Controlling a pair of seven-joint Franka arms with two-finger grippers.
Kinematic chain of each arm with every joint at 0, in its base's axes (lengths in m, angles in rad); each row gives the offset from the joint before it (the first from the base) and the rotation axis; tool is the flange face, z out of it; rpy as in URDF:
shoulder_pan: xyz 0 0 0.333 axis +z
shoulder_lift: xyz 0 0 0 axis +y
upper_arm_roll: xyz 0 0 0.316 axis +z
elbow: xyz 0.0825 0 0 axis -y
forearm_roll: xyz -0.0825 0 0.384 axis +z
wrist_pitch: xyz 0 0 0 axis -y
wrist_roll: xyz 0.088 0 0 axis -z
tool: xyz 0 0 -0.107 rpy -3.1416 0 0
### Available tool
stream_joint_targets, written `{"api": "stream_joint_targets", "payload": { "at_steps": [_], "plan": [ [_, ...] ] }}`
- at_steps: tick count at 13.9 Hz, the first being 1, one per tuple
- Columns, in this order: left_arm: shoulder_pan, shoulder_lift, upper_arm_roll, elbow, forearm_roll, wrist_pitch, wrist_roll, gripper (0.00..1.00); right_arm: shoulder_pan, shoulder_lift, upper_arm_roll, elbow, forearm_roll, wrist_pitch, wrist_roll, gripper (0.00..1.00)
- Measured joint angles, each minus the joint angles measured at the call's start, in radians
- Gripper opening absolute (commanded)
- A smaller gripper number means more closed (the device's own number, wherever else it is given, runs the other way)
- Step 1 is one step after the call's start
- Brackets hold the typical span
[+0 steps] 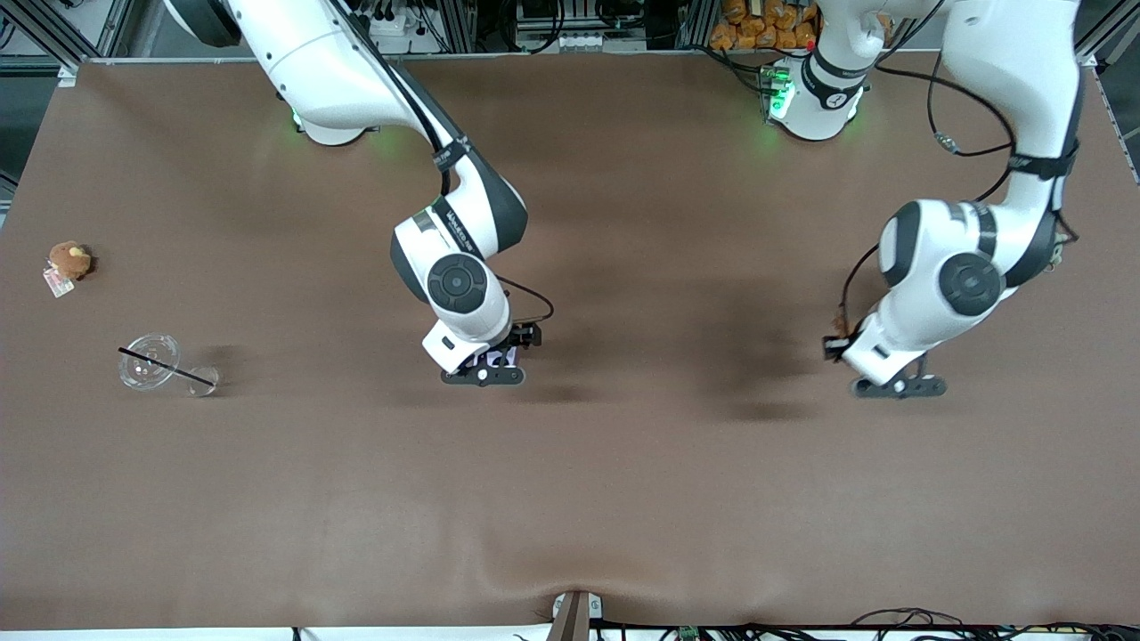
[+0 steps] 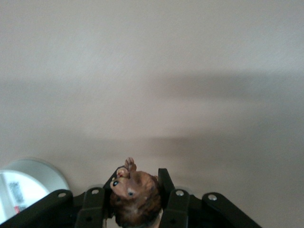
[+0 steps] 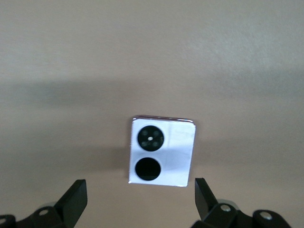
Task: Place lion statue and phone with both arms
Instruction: 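Carry the statue toward the white cup while the right gripper grasps the phone, then set the statue beside the white cup while the right gripper carries the phone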
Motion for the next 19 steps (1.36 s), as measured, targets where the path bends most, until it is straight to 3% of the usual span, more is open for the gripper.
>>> {"api": "stream_joint_targets", "payload": {
  "at_steps": [2, 4, 12, 13, 14, 15, 16, 19],
  "plan": [
    [0.019, -0.05, -0.008, -0.096, 0.0, 0.041, 0.034, 0.0, -0.003, 0.03, -0.005, 0.0, 0.0, 0.026, 0.042, 1.0],
    [0.029, -0.051, -0.014, -0.133, 0.0, 0.083, 0.041, 0.0, -0.003, 0.057, -0.006, 0.0, 0.0, 0.06, 0.072, 1.0],
    [0.045, 0.054, -0.021, -0.155, 0.001, 0.187, 0.061, 0.0, -0.012, 0.086, -0.009, -0.002, -0.006, 0.084, 0.087, 1.0],
    [0.045, 0.063, -0.021, -0.155, 0.001, 0.198, 0.068, 0.06, -0.012, 0.092, -0.009, -0.002, -0.007, 0.091, 0.087, 1.0],
    [0.045, 0.067, -0.021, -0.155, 0.001, 0.203, 0.08, 0.27, -0.012, 0.099, -0.009, -0.003, -0.008, 0.095, 0.088, 1.0],
    [0.045, 0.067, -0.021, -0.155, 0.001, 0.203, 0.087, 0.68, -0.012, 0.105, -0.009, -0.003, -0.009, 0.1, 0.09, 1.0],
    [0.045, 0.067, -0.021, -0.155, 0.001, 0.203, 0.091, 1.0, -0.012, 0.11, -0.009, -0.003, -0.009, 0.106, 0.093, 1.0],
    [0.046, 0.085, -0.021, -0.154, 0.001, 0.221, 0.095, 1.0, -0.013, 0.118, -0.01, -0.003, -0.01, 0.121, 0.106, 1.0]
  ]
}}
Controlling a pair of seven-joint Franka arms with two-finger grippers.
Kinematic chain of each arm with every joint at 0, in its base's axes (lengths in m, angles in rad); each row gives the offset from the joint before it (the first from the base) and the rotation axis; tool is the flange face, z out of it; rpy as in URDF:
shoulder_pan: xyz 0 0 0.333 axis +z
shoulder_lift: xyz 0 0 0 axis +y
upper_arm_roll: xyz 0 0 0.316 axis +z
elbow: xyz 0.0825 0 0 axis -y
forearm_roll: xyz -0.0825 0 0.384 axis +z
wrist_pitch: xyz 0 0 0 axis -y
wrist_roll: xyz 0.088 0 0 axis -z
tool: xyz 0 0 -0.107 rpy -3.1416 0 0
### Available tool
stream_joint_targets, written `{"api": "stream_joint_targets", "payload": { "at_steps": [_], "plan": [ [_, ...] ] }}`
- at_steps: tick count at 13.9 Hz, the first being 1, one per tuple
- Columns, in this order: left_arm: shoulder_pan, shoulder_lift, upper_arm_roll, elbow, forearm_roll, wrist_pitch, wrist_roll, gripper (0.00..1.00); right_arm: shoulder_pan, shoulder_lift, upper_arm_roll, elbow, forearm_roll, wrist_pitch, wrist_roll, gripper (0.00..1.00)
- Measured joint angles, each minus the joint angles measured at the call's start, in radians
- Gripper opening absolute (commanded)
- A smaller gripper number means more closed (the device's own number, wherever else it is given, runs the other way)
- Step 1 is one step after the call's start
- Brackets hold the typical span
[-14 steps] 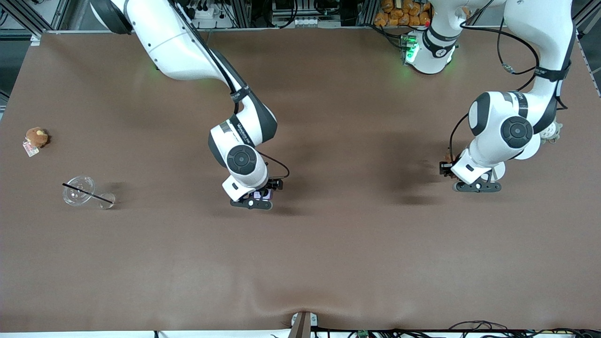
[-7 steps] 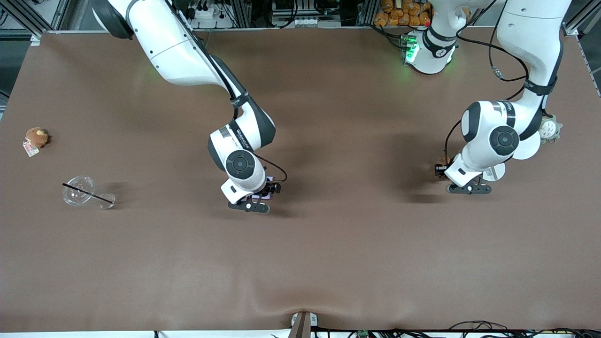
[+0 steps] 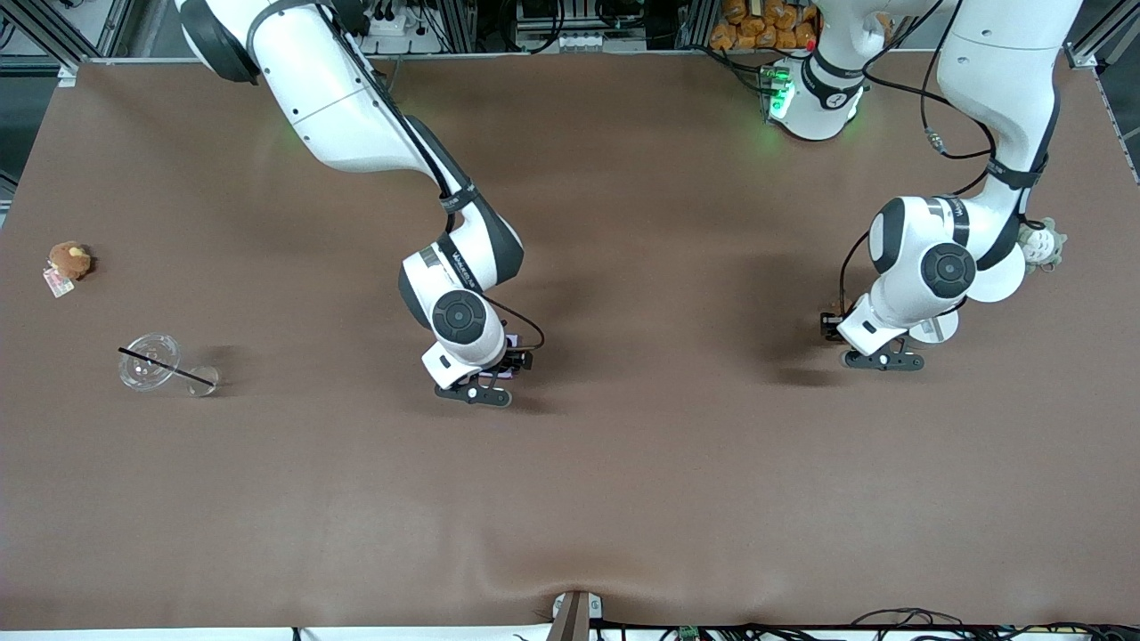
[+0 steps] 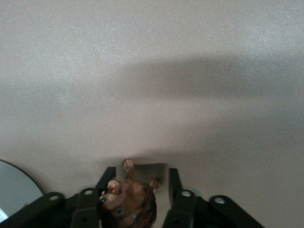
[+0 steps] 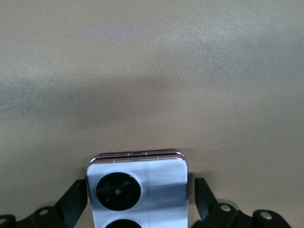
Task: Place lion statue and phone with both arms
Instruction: 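Set the statue beside the white cup while the right gripper carries the phone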
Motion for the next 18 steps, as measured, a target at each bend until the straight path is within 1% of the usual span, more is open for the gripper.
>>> {"api": "stream_joint_targets", "payload": {
  "at_steps": [2, 4, 5, 6, 7, 8, 9, 11, 14, 16, 18],
  "plan": [
    [0.0, -0.001, 0.0, 0.009, 0.0, 0.006, 0.007, 1.0, 0.0, 0.003, 0.0, 0.0, 0.0, 0.004, 0.003, 1.0],
    [0.001, -0.016, 0.0, 0.029, 0.0, -0.019, 0.015, 1.0, 0.0, 0.005, 0.0, 0.0, 0.0, 0.011, 0.005, 1.0],
    [0.001, -0.031, 0.0, 0.051, 0.0, -0.065, 0.016, 1.0, 0.0, 0.005, 0.0, 0.0, 0.0, 0.013, 0.005, 0.85],
    [0.001, -0.048, 0.0, 0.083, 0.0, -0.133, 0.016, 1.0, 0.0, 0.006, 0.0, 0.0, 0.0, 0.013, 0.006, 0.57],
    [0.001, -0.066, 0.0, 0.128, 0.0, -0.219, 0.017, 1.0, 0.0, 0.006, 0.0, 0.0, 0.0, 0.018, 0.006, 0.32],
    [0.001, -0.083, 0.0, 0.179, 0.0, -0.306, 0.017, 1.0, 0.0, 0.003, 0.0, 0.001, 0.0, 0.018, 0.006, 0.15],
    [0.001, -0.096, -0.001, 0.239, 0.0, -0.397, 0.017, 1.0, 0.0, 0.003, -0.001, 0.001, 0.0, 0.021, 0.006, 0.06],
    [0.002, -0.109, -0.001, 0.346, 0.0, -0.527, 0.017, 1.0, 0.0, 0.004, -0.004, 0.001, 0.0, 0.024, 0.007, 0.05],
    [0.003, -0.113, -0.001, 0.503, 0.0, -0.646, 0.017, 1.0, -0.024, -0.011, -0.037, 0.016, -0.001, 0.013, 0.01, 0.05],
    [0.005, -0.118, 0.0, 0.626, 0.0, -0.739, 0.017, 1.0, -0.085, -0.067, -0.041, 0.033, -0.003, -0.047, -0.029, 0.05],
    [0.013, -0.129, 0.001, 0.723, 0.0, -0.808, 0.017, 1.0, -0.162, -0.142, -0.043, 0.038, -0.003, -0.123, -0.123, 0.05]
  ]
}}
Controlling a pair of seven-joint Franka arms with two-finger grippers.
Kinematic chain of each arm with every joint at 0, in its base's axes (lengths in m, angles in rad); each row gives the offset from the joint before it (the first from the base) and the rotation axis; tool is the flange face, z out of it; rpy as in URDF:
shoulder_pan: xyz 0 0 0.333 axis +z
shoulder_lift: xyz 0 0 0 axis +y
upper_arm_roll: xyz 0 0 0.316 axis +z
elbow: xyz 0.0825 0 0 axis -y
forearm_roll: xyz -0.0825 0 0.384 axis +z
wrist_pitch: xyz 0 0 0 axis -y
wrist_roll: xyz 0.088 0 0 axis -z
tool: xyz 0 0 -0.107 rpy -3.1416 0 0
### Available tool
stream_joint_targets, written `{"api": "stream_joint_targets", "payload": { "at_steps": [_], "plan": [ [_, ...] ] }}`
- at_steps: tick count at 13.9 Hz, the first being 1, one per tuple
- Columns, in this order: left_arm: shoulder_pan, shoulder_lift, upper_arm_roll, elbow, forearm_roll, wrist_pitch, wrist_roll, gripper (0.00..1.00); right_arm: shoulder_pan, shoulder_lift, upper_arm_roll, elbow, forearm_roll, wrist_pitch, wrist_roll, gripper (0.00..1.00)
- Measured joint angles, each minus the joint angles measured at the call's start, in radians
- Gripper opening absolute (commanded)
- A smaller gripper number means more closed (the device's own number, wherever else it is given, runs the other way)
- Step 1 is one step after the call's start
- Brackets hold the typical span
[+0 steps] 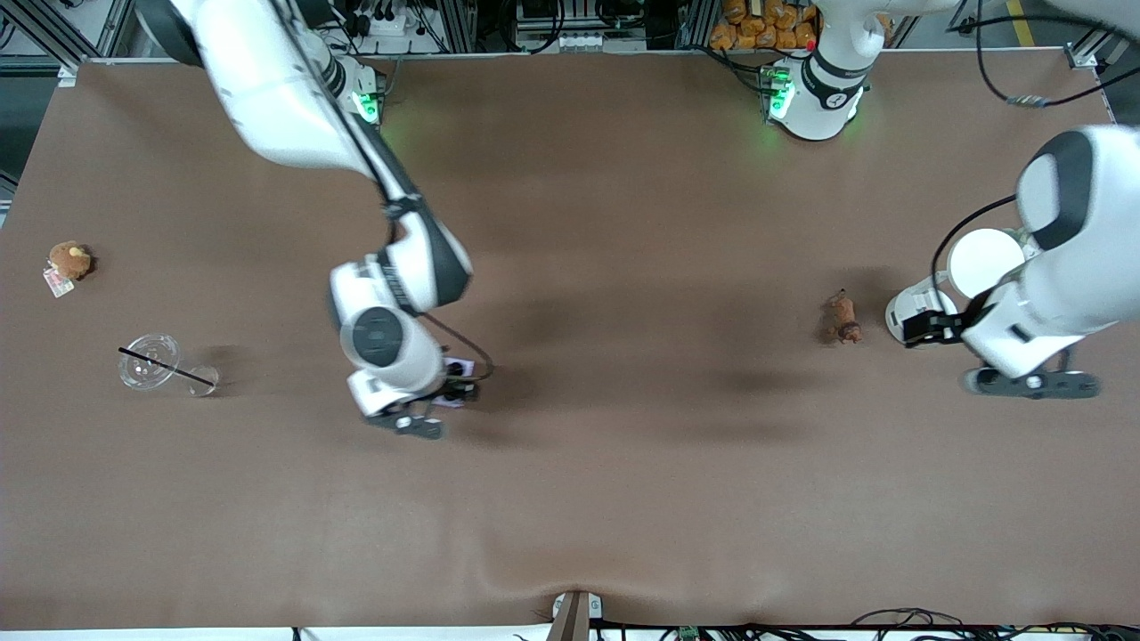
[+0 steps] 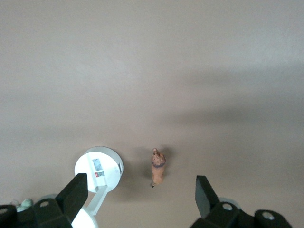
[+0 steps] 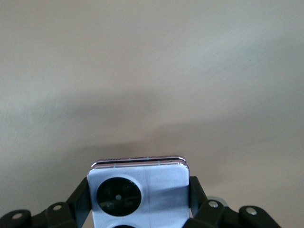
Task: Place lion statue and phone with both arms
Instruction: 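Set the statue beside the white cup while the right gripper carries the phone, then lower the phone beside the glass cup with the right gripper and release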
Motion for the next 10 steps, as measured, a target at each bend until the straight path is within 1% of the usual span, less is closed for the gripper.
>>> {"api": "stream_joint_targets", "payload": {
  "at_steps": [2, 4, 6, 8, 10],
  "plan": [
    [0.017, -0.028, 0.001, 0.051, -0.003, -0.053, 0.0, 1.0, -0.087, -0.053, -0.001, -0.003, 0.0, -0.053, -0.108, 0.05],
    [0.035, -0.077, 0.001, 0.058, -0.039, -0.112, 0.0, 1.0, -0.175, -0.061, -0.003, -0.013, 0.0, -0.058, -0.215, 0.05],
    [0.049, -0.128, 0.002, 0.049, -0.083, -0.141, -0.003, 1.0, -0.264, -0.052, -0.004, -0.026, -0.001, -0.052, -0.331, 0.05],
    [0.071, -0.185, 0.002, 0.001, -0.126, -0.147, -0.003, 1.0, -0.349, -0.04, -0.003, -0.037, -0.001, -0.048, -0.46, 0.05],
    [0.077, -0.248, 0.002, -0.069, -0.135, -0.145, -0.003, 1.0, -0.402, -0.021, -0.003, -0.049, -0.001, -0.039, -0.527, 0.05]
  ]
}}
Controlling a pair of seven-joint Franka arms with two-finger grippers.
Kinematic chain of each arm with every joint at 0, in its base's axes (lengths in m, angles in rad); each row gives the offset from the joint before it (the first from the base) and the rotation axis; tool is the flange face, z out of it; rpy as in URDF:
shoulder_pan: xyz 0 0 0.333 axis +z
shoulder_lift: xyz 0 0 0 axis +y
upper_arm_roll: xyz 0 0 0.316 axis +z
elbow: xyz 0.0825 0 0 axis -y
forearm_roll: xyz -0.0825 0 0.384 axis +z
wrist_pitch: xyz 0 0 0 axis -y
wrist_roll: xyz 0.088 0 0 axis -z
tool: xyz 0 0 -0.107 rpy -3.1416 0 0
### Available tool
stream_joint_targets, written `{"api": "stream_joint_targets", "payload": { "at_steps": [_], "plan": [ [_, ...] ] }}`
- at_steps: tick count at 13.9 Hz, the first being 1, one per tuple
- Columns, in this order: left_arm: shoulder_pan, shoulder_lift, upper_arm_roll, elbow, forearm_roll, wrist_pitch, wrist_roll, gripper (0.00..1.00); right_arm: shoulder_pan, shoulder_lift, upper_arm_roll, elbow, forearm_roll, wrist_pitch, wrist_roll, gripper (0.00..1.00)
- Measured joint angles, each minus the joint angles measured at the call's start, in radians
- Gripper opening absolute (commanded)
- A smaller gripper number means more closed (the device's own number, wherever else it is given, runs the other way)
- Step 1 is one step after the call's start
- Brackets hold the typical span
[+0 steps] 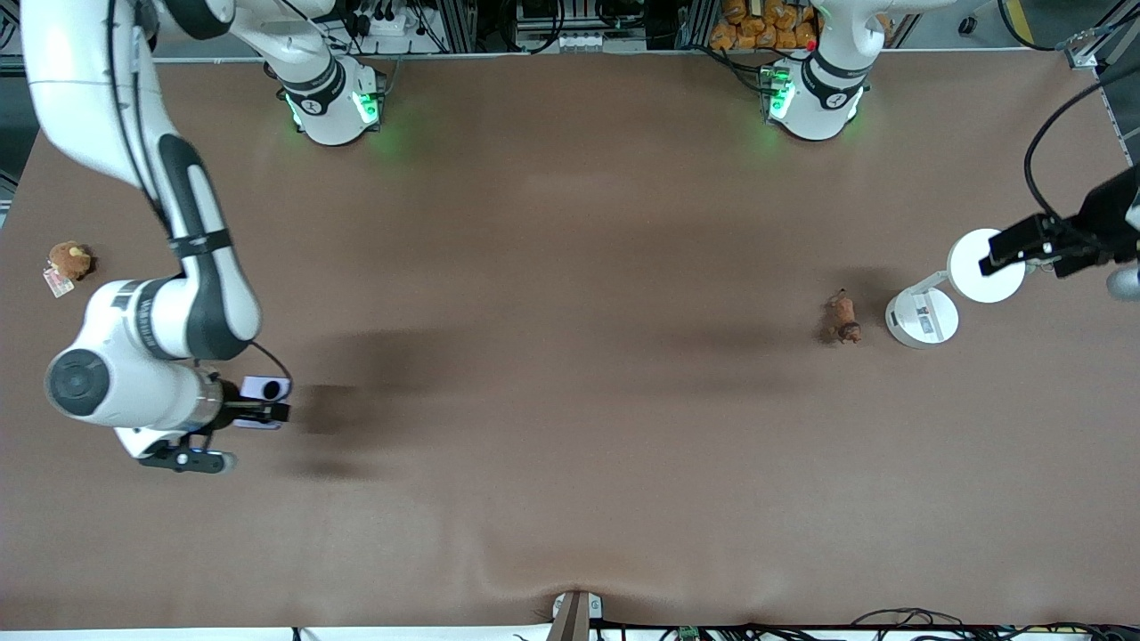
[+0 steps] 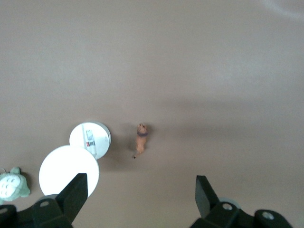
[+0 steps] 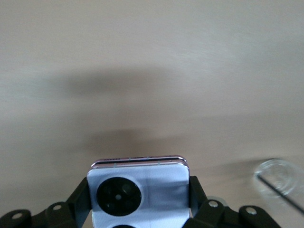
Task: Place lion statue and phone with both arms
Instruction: 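Lower the phone beside the glass cup with the right gripper and release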
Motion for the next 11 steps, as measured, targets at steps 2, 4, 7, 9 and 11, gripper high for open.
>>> {"api": "stream_joint_targets", "payload": {
  "at_steps": [2, 4, 7, 9, 11],
  "plan": [
    [0.001, -0.037, 0.0, -0.041, 0.0, 0.002, 0.0, 1.0, -0.012, 0.014, 0.001, -0.027, 0.0, 0.042, -0.022, 0.05],
    [0.002, -0.041, 0.001, -0.047, 0.003, 0.01, 0.001, 1.0, -0.013, 0.022, 0.003, -0.059, -0.016, 0.094, -0.036, 0.05],
    [0.001, -0.04, 0.001, -0.047, 0.003, 0.018, 0.002, 1.0, -0.031, 0.033, 0.002, -0.077, -0.039, 0.131, -0.063, 0.05],
    [0.001, -0.039, 0.001, -0.047, 0.003, 0.018, 0.002, 1.0, -0.051, 0.045, 0.002, -0.085, -0.04, 0.163, -0.074, 0.05],
    [0.001, -0.039, 0.0, -0.047, 0.003, 0.018, 0.002, 1.0, -0.069, 0.063, 0.002, -0.091, -0.04, 0.187, -0.076, 0.06]
  ]
}}
